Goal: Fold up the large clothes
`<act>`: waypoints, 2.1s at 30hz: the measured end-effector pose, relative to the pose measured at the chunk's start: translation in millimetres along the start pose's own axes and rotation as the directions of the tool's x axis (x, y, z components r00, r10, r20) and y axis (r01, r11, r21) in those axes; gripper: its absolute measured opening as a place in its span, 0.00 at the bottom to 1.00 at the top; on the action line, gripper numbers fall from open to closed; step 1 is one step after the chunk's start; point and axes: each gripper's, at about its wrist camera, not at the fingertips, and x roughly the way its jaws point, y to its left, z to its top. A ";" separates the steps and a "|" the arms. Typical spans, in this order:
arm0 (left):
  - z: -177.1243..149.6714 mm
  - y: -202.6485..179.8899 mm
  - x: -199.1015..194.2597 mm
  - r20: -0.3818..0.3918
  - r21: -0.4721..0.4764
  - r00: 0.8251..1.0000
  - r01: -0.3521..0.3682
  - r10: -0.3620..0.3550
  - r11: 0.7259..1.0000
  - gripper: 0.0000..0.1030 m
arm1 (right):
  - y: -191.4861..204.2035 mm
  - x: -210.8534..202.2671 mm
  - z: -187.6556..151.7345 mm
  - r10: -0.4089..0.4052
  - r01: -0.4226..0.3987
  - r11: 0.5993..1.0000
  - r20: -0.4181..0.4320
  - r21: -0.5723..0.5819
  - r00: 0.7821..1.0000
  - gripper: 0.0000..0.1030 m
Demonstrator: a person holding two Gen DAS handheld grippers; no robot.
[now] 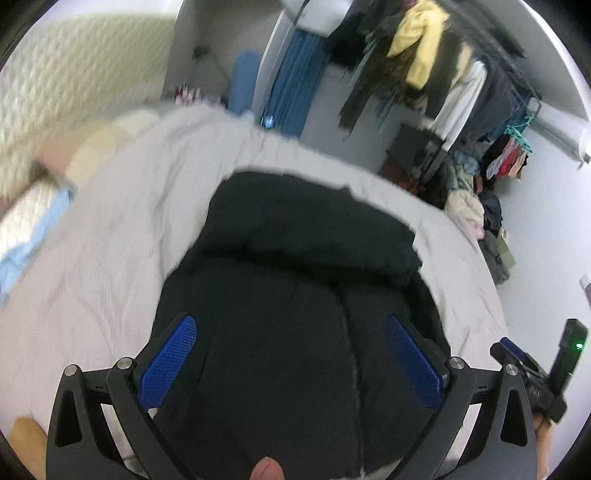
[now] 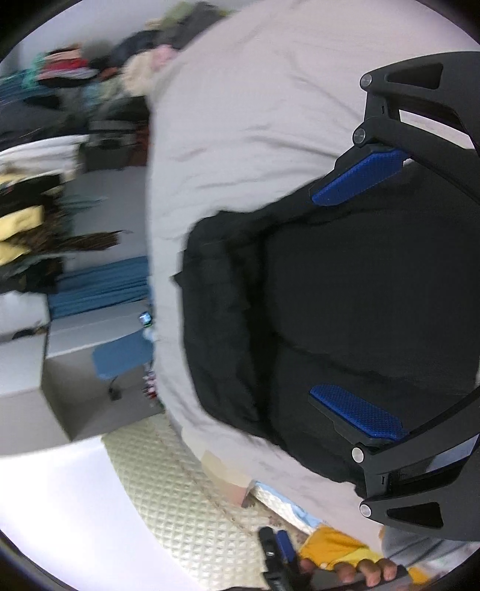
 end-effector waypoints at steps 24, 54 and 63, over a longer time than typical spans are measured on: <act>-66.3 144.7 119.5 -0.531 -0.293 0.840 -0.063 -0.108 0.954 1.00 | -136.3 79.5 -46.0 0.142 -0.009 0.934 -0.348 0.357 0.927 0.95; -93.2 135.1 145.7 -0.511 -0.326 0.848 -0.037 -0.144 0.944 0.98 | -73.1 104.1 -56.3 0.483 -0.326 0.870 -0.512 0.369 0.710 1.00; -91.8 137.0 142.3 -0.466 -0.331 0.876 -0.041 -0.126 0.943 0.94 | -106.2 132.4 -72.8 0.348 -0.130 0.916 -0.591 0.380 0.728 1.00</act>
